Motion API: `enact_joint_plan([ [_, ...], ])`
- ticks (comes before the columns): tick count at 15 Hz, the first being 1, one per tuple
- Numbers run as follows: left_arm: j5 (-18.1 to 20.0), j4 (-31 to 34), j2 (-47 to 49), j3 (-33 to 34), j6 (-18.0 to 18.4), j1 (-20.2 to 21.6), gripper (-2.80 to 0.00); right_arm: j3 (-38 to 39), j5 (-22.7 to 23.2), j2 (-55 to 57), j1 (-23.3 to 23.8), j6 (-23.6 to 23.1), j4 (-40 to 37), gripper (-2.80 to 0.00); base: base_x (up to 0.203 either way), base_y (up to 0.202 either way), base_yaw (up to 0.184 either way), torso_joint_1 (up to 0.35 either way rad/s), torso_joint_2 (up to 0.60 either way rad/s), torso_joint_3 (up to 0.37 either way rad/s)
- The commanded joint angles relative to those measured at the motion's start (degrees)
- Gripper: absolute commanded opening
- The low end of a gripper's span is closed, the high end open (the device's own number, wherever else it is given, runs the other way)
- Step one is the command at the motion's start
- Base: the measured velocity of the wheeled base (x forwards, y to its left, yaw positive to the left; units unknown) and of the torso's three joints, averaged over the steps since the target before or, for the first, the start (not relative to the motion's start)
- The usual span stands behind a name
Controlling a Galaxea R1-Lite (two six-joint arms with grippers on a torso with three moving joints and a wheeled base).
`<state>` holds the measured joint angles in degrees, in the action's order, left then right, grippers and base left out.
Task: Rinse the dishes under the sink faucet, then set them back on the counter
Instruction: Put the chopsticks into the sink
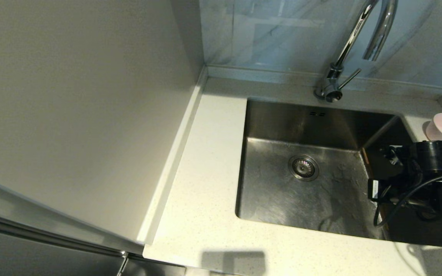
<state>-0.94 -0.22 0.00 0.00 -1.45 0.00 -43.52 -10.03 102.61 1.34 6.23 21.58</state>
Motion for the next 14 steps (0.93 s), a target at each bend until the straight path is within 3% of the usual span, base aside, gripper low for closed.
enact_joint_plan([
  [1, -0.03, -0.04, -0.18, 0.00, -0.04, 0.00, -2.80, -0.88, 0.51, 7.97, -0.47, 0.09, 7.48, -2.80, 0.000, 0.000, 0.000, 0.000, 0.00, 0.000],
  [3, -0.03, -0.04, -0.18, 0.00, -0.04, 0.00, -2.80, -5.36, 0.74, 9.85, -0.52, -0.83, 7.08, -2.80, 0.000, 0.000, 0.000, 0.000, 0.00, 0.000],
  [7, -0.03, -0.04, -0.18, 0.00, -0.04, 0.00, -2.80, -10.49, -0.17, 12.13, 0.05, -9.30, 2.78, -2.80, 0.000, 0.000, 0.000, 0.000, 0.00, 0.000],
  [14, -0.03, -0.04, -0.18, 0.00, -0.04, 0.00, -2.80, -16.58, -7.99, 22.23, 1.17, -12.17, 2.91, -2.80, 0.000, 0.000, 0.000, 0.000, 0.00, 0.000],
])
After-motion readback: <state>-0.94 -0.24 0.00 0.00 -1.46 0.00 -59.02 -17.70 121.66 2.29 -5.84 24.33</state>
